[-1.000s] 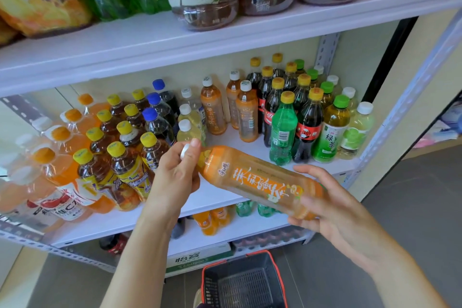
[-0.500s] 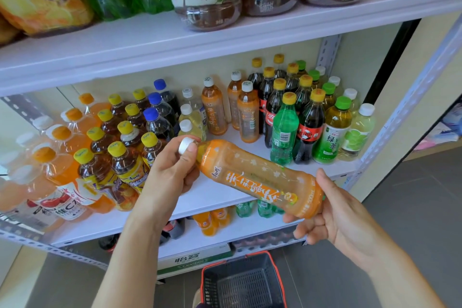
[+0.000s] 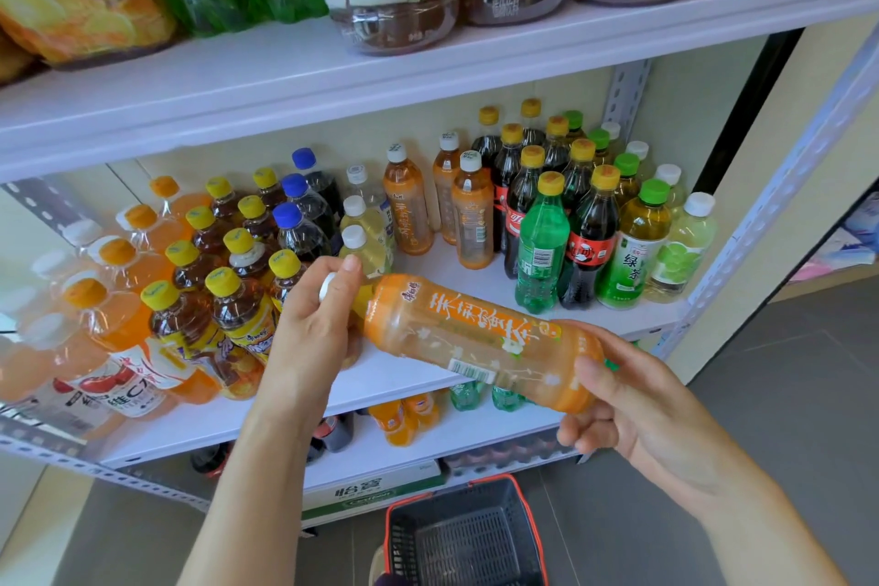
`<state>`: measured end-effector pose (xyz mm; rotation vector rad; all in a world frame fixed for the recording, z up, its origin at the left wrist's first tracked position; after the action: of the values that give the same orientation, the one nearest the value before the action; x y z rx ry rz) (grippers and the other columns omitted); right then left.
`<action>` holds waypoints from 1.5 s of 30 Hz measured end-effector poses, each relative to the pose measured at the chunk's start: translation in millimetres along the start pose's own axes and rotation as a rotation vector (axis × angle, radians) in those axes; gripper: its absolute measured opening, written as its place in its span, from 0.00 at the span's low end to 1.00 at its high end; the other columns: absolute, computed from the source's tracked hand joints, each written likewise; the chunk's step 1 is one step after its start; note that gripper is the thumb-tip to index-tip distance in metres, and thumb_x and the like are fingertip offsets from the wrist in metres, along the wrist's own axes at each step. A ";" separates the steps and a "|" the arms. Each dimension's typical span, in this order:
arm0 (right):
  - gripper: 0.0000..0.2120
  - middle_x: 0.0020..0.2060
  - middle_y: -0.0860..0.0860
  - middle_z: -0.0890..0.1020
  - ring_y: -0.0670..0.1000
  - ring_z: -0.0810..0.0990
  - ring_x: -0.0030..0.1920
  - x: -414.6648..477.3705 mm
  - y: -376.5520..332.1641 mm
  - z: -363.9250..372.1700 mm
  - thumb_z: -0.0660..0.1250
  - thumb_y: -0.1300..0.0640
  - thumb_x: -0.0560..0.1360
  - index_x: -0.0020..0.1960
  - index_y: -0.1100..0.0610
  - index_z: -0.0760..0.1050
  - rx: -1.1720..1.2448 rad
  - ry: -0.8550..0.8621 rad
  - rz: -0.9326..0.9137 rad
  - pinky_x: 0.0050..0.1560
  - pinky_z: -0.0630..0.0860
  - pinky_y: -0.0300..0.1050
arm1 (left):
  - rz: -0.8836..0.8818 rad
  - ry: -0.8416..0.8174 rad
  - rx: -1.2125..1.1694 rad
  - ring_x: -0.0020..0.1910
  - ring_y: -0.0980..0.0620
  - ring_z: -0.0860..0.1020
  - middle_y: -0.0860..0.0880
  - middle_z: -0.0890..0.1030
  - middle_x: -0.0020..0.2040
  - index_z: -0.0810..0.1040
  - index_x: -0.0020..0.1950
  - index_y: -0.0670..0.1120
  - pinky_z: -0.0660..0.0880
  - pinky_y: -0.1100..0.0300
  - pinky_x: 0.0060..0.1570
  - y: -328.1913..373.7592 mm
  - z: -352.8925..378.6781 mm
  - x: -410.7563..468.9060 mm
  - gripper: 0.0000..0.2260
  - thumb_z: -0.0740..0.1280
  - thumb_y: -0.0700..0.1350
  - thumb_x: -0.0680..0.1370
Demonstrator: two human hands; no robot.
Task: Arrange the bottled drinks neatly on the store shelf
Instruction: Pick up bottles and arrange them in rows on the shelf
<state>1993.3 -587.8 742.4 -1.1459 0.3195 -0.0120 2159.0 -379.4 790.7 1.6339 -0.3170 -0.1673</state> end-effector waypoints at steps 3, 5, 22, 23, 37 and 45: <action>0.24 0.39 0.65 0.84 0.55 0.79 0.25 2.4 3.2 -2.4 0.69 0.33 0.68 0.45 0.54 0.83 -0.063 0.070 0.025 0.22 0.74 0.42 | -0.030 -0.087 -0.078 0.30 0.52 0.63 0.47 0.64 0.33 0.78 0.50 0.50 0.59 0.63 0.27 -1.7 -1.6 -0.3 0.09 0.64 0.54 0.78; 0.31 0.34 0.67 0.81 0.56 0.76 0.23 3.2 10.6 -9.2 0.60 0.29 0.67 0.39 0.57 0.83 -0.054 0.133 0.092 0.20 0.71 0.41 | -0.032 -0.155 -0.167 0.29 0.53 0.61 0.51 0.62 0.31 0.79 0.52 0.50 0.57 0.64 0.26 -0.9 1.0 -1.8 0.09 0.65 0.52 0.77; 0.33 0.55 0.60 0.83 0.62 0.83 0.52 9.5 9.7 -6.0 0.83 0.43 0.58 0.60 0.50 0.79 -0.040 -0.008 -0.034 0.47 0.81 0.47 | -0.031 -0.004 -0.161 0.31 0.44 0.59 0.42 0.65 0.36 0.79 0.46 0.47 0.53 0.47 0.33 -1.8 1.8 2.9 0.12 0.64 0.55 0.79; 0.34 0.55 0.60 0.83 0.61 0.84 0.52 10.2 10.2 -7.7 0.84 0.44 0.57 0.60 0.49 0.79 -0.047 0.002 -0.053 0.49 0.81 0.48 | -0.039 -0.016 -0.154 0.31 0.44 0.61 0.43 0.65 0.35 0.79 0.47 0.48 0.55 0.50 0.32 -2.3 0.5 4.2 0.11 0.63 0.53 0.81; 0.33 0.51 0.45 0.82 0.46 0.83 0.45 24.4 6.9 -29.9 0.77 0.69 0.54 0.54 0.44 0.78 -0.239 0.161 -0.301 0.43 0.79 0.38 | -0.305 -0.118 0.093 0.29 0.50 0.55 0.47 0.58 0.31 0.76 0.49 0.42 0.54 0.63 0.25 -34.2 6.7 15.2 0.18 0.64 0.58 0.79; 0.39 0.47 0.42 0.82 0.48 0.84 0.43 37.9 7.9 -40.3 0.76 0.76 0.62 0.61 0.40 0.75 -0.464 0.275 -0.291 0.43 0.80 0.41 | -0.118 -0.057 -0.002 0.24 0.52 0.64 0.49 0.66 0.27 0.70 0.39 0.47 0.58 0.59 0.28 -31.5 24.3 15.7 0.13 0.64 0.49 0.81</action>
<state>2018.0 -627.0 711.1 -1.6488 0.4089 -0.3708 2170.0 -405.3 758.4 1.6483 -0.2641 -0.3040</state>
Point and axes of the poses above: each hand's wrist, its own x-axis towards the middle knuckle, its own z-axis out of the palm, y = z × x, the point moved 6 cm from there along x, towards the middle knuckle
